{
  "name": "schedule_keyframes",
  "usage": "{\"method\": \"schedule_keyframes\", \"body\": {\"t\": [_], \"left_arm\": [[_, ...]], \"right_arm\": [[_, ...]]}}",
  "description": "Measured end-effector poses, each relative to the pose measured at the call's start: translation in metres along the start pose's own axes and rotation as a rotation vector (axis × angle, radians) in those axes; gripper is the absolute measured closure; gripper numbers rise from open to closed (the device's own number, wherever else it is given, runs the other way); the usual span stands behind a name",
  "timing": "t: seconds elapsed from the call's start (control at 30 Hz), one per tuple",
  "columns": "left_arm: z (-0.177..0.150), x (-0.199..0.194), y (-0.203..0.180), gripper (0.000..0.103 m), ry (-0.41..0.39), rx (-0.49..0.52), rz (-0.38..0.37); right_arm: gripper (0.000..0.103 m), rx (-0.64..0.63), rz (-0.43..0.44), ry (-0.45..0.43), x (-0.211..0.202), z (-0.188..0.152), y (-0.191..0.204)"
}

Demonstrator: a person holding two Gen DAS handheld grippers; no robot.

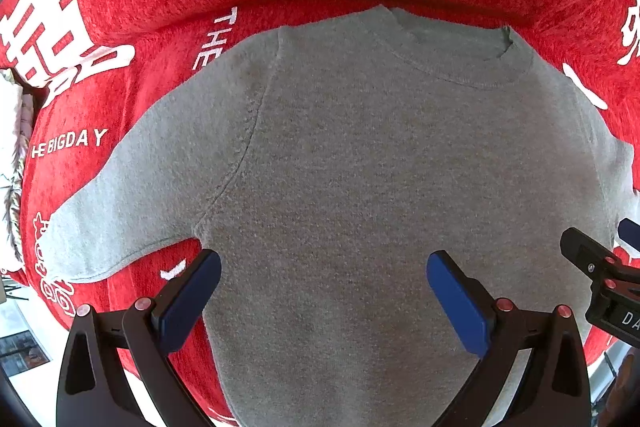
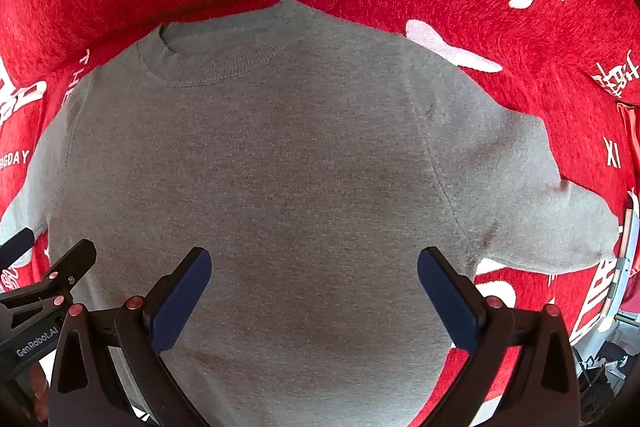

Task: Fold small clothes

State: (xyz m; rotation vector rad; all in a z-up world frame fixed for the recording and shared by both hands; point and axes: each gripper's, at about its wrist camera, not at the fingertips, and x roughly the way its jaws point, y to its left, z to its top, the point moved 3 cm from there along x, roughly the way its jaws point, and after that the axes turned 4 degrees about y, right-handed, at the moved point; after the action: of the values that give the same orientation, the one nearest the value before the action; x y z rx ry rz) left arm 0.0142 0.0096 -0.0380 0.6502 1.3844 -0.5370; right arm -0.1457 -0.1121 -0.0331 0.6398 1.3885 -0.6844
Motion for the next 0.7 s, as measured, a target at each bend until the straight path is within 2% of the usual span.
{"method": "schedule_keyframes", "body": {"t": [0.1,0.7], "left_arm": [[0.0013,-0.0004,0.0005,0.0,-0.035,-0.001,0.006],[0.0009,0.0003,0.0048,0.0,-0.021,-0.003,0.01]], "right_arm": [[0.0,-0.001,0.0,0.004,0.0012,0.0,-0.0004],[0.0,0.006,-0.002,0.009,0.0008,0.003,-0.0021]]}}
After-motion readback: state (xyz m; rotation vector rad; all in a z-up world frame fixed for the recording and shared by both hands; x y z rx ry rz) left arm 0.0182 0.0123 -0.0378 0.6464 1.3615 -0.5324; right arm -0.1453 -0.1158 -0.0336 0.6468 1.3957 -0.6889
